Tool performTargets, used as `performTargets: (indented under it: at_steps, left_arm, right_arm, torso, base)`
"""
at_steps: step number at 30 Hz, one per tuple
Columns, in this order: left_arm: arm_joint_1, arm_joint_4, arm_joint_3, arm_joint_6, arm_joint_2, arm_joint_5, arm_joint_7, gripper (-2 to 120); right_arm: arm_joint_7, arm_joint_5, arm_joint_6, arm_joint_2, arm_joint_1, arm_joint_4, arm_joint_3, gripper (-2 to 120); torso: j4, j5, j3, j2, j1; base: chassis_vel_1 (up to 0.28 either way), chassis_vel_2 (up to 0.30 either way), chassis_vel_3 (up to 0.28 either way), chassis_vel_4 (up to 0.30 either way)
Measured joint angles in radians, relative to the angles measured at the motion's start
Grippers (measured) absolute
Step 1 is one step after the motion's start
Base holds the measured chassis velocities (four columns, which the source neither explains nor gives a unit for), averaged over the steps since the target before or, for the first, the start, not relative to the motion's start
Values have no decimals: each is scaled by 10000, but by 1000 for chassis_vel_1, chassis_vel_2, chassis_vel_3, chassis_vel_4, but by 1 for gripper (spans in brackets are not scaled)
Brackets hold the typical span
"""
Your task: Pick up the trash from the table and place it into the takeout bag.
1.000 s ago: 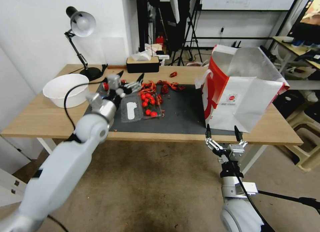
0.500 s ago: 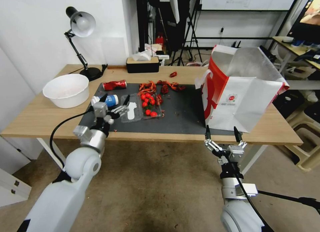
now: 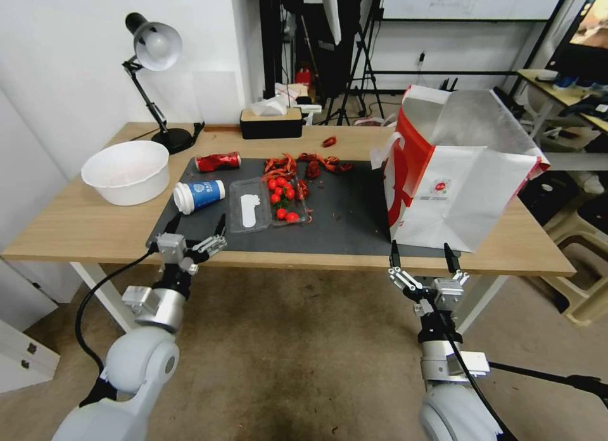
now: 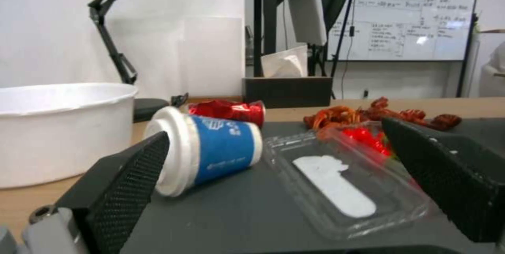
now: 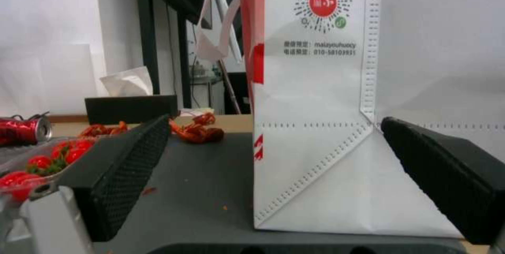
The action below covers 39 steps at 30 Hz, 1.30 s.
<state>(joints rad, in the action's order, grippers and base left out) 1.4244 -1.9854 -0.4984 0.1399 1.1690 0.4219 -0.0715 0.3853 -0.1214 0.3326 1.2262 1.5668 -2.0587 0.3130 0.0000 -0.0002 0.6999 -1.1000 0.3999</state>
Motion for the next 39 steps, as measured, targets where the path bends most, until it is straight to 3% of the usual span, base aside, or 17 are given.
performTargets:
  at_steps: [11, 21, 32, 39]
  left_arm:
    - [859, 81, -221, 709, 253, -446, 4, 100]
    - [1004, 98, -290, 812, 279, -584, 16, 100]
    - [-65, 371, -136, 355, -281, -689, 134, 100]
    - [-999, 917, 269, -127, -1053, -160, 471, 100]
  right_arm:
    - [77, -19, 1, 70, 29, 218, -53, 100]
    - [83, -118, 1, 79, -11, 381, -103, 100]
    - [64, -161, 15, 57, -21, 393, -93, 100]
    - [60, -161, 22, 58, -34, 398, -77, 100]
  torso:
    - [1, 2, 0, 0, 1]
    - [1, 2, 1, 0, 1]
    - [-1, 2, 1, 0, 1]
    - [0, 1, 1, 0, 1]
  base:
    - [0, 0, 0, 0]
    - [0, 0, 0, 0]
    - [0, 0, 0, 0]
    - [0, 0, 0, 0]
